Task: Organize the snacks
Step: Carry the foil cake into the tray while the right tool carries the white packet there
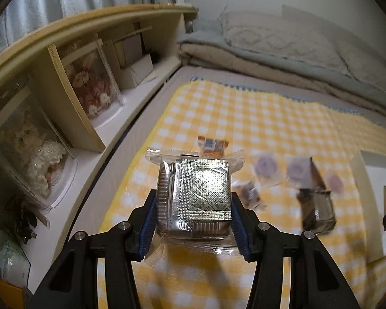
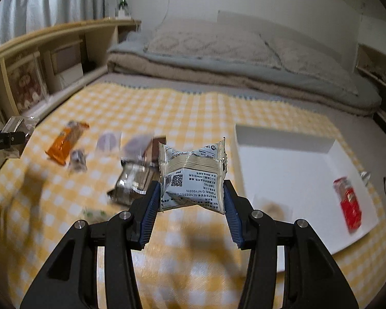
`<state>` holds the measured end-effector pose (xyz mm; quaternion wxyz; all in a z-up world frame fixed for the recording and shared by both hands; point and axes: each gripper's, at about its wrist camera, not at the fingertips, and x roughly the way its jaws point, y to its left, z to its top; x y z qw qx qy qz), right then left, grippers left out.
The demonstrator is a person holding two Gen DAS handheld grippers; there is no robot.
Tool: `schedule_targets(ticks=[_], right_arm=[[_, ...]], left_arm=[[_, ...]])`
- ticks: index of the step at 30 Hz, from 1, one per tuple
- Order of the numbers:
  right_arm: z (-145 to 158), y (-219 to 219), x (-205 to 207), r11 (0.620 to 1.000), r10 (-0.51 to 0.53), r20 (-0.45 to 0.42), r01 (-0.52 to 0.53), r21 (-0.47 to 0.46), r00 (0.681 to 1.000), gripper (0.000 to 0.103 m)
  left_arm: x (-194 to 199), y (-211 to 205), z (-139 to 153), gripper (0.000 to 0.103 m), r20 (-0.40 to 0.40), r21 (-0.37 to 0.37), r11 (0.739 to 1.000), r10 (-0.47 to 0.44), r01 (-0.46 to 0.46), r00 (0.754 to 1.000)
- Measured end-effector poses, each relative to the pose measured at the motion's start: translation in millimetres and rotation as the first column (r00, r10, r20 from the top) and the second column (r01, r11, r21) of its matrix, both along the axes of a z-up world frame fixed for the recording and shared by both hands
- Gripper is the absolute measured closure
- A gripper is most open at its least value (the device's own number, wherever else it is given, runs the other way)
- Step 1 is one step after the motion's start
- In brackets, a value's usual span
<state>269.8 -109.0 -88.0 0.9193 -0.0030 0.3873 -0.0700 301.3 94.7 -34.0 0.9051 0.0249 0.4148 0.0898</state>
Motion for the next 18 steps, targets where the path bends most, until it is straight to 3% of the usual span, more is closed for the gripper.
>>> schedule_targets(ticks=[18], right_arm=[[55, -52, -12, 1.000, -0.013, 0.106, 0.012, 0.006, 0.994, 0.054]], left_arm=[[-53, -76, 62, 0.052, 0.128, -0.026, 0.997, -0.075, 0.079, 0.989]])
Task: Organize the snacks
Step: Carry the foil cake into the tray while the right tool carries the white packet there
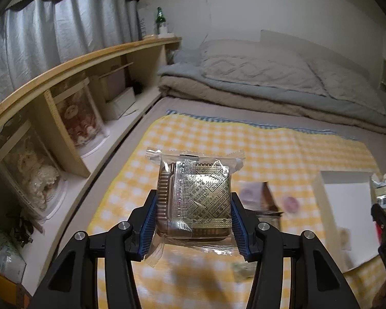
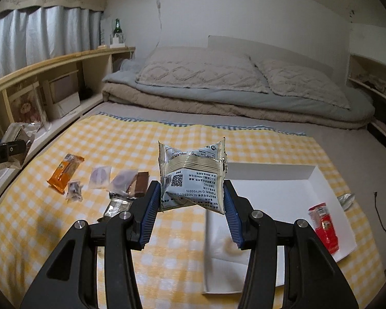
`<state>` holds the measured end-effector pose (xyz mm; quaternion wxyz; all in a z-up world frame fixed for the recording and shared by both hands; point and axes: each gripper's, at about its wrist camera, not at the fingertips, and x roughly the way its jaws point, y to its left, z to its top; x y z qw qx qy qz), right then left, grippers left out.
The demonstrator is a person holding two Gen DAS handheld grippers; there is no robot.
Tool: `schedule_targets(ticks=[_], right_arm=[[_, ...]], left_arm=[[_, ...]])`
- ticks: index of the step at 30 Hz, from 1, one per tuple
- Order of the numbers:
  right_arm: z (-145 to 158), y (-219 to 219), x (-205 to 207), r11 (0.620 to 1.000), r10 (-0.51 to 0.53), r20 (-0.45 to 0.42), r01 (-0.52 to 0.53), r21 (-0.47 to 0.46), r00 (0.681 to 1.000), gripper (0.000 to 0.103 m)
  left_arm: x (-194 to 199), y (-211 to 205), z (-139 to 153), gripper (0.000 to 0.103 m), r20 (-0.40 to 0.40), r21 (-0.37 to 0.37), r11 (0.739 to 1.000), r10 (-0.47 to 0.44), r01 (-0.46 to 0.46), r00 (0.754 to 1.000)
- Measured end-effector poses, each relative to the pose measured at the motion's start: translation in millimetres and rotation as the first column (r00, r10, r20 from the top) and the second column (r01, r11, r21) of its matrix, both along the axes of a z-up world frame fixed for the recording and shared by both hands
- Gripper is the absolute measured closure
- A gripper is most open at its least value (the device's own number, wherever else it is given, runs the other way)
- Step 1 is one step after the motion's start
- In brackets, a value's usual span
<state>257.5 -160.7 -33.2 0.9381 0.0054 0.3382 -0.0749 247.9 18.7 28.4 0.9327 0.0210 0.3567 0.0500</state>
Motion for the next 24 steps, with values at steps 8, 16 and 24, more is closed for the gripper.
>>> schedule_targets(ticks=[8, 16, 24], right_arm=[[14, -39, -11, 0.999, -0.033, 0.011, 0.033, 0.002, 0.999, 0.054], [18, -84, -30, 0.998, -0.056, 0.012, 0.056, -0.010, 0.998, 0.054], [14, -132, -50, 0.994, -0.100, -0.007, 0.100, -0.040, 0.995, 0.054]], left_arm=[[-8, -50, 8, 0.052, 0.007, -0.001, 0.997, -0.072, 0.072, 0.997], [-10, -99, 9, 0.052, 0.005, -0.002, 0.991, -0.135, 0.135, 0.991], [-6, -144, -1, 0.052, -0.023, -0.016, 0.981, -0.196, 0.196, 0.980]])
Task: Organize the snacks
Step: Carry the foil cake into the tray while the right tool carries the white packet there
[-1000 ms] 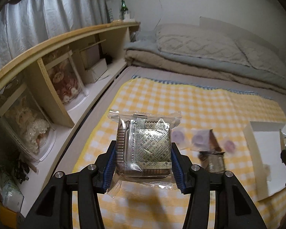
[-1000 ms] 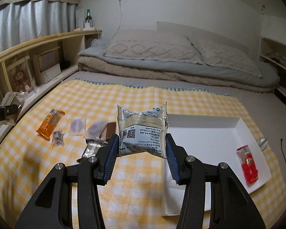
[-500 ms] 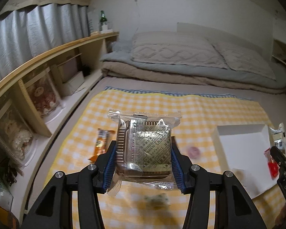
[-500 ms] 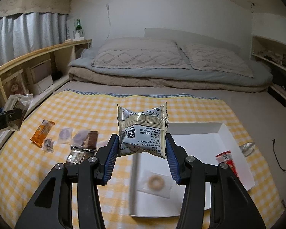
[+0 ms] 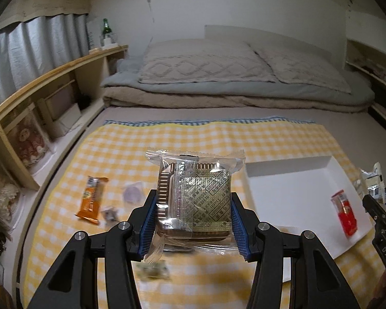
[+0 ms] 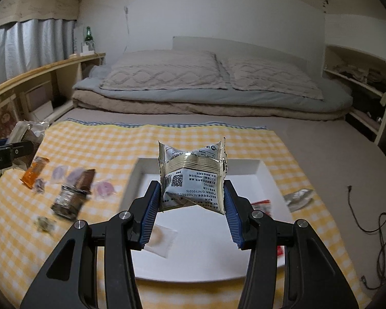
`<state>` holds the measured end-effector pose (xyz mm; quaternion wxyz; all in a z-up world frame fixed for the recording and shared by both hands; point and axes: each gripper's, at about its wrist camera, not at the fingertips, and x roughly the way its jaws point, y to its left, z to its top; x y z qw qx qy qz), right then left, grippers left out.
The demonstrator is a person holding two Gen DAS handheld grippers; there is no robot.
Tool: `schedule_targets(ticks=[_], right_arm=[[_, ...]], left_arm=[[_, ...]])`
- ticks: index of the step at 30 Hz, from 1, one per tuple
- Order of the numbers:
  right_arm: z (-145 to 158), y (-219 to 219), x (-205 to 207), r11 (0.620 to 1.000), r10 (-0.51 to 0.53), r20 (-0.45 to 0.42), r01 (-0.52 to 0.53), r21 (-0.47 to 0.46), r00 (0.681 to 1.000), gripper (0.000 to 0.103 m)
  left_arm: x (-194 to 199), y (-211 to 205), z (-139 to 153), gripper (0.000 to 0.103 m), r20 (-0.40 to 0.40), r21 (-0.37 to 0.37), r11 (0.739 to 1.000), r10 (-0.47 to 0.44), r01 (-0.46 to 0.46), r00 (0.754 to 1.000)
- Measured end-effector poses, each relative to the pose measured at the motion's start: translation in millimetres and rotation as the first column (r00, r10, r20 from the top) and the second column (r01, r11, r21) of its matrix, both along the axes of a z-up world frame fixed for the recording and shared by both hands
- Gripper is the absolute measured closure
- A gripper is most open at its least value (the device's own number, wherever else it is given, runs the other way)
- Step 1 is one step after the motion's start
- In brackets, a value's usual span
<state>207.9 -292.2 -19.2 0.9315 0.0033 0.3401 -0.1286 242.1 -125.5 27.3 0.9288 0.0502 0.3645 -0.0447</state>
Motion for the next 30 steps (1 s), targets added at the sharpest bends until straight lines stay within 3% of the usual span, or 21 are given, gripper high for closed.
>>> schedule_targets(ticks=[12, 23, 30], right_arm=[[-15, -57, -14, 0.998, -0.052, -0.045, 0.053, 0.019, 0.998, 0.053], [-47, -76, -7, 0.997, -0.022, -0.144, 0.033, 0.074, 0.989, 0.053], [-66, -77, 2, 0.994, 0.023, -0.205, -0.001, 0.107, 0.978, 0.053]], left_arm=[[21, -64, -42, 0.052, -0.118, -0.063, 0.993, -0.109, 0.102, 0.987], [42, -112, -89, 0.052, -0.253, -0.161, 0.973, -0.204, 0.167, 0.946], [59, -125, -118, 0.052, -0.348, -0.258, 0.956, -0.228, 0.141, 0.909]])
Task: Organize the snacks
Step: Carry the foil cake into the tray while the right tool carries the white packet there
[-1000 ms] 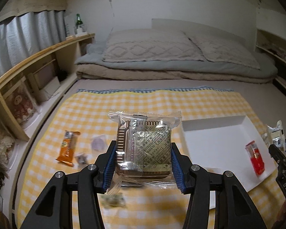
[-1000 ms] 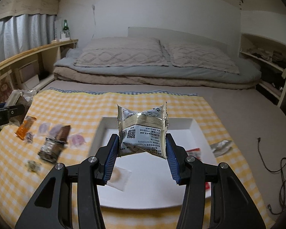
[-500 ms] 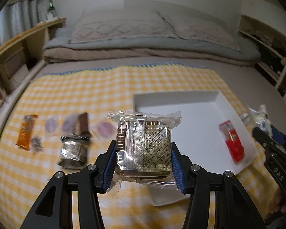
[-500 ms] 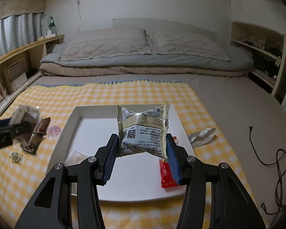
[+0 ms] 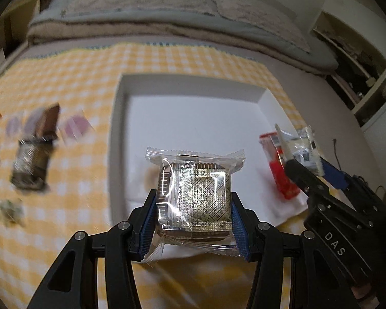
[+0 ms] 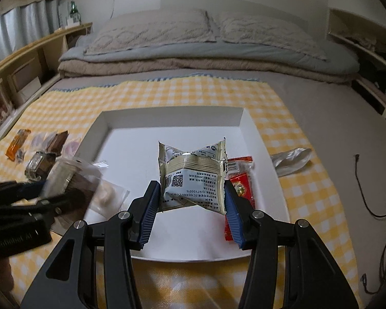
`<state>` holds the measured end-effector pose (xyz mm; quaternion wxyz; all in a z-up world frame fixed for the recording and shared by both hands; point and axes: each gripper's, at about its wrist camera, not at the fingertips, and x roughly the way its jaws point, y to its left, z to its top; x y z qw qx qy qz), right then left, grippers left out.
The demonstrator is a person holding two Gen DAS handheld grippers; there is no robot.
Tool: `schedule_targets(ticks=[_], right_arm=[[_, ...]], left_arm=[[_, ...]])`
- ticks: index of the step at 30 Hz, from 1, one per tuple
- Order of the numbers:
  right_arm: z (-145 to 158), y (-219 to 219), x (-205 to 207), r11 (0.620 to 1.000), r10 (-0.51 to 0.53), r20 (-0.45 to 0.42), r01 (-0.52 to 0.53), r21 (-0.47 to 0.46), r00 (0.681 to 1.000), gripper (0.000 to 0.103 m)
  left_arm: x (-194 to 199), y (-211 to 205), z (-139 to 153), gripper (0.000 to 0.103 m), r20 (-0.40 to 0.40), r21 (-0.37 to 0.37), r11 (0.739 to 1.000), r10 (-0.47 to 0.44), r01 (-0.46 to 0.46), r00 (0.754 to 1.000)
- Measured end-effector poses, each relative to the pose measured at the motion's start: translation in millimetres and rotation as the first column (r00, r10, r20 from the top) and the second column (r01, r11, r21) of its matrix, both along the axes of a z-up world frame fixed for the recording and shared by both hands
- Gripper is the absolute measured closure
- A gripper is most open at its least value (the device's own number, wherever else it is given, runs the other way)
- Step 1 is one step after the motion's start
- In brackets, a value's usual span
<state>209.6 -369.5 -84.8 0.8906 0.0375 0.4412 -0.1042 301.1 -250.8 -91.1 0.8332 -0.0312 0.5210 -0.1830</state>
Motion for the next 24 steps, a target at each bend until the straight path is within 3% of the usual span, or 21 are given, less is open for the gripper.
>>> schedule_targets(ticks=[3, 10, 18, 24], right_arm=[[-4, -2, 2, 1.000, 0.009, -0.017, -0.008, 0.013, 1.000, 0.053], [-12, -8, 4, 0.999, 0.019, -0.049, -0.016, 0.047, 0.999, 0.053], [-17, -8, 5, 0.998, 0.024, -0.067, -0.020, 0.065, 0.997, 0.051], [-23, -14, 5, 0.996, -0.003, -0.098, 0.012, 0.087, 0.995, 0.042]], left_arm=[[11, -1, -12, 0.052, -0.044, -0.018, 1.000, 0.005, -0.005, 0.999], [27, -3, -18, 0.052, -0.055, -0.052, 0.998, 0.026, -0.028, 0.998], [32, -8, -21, 0.051, -0.040, -0.081, 0.997, -0.014, 0.011, 0.999], [20, -11, -17, 0.037, 0.017, -0.036, 0.998, -0.053, 0.053, 0.998]])
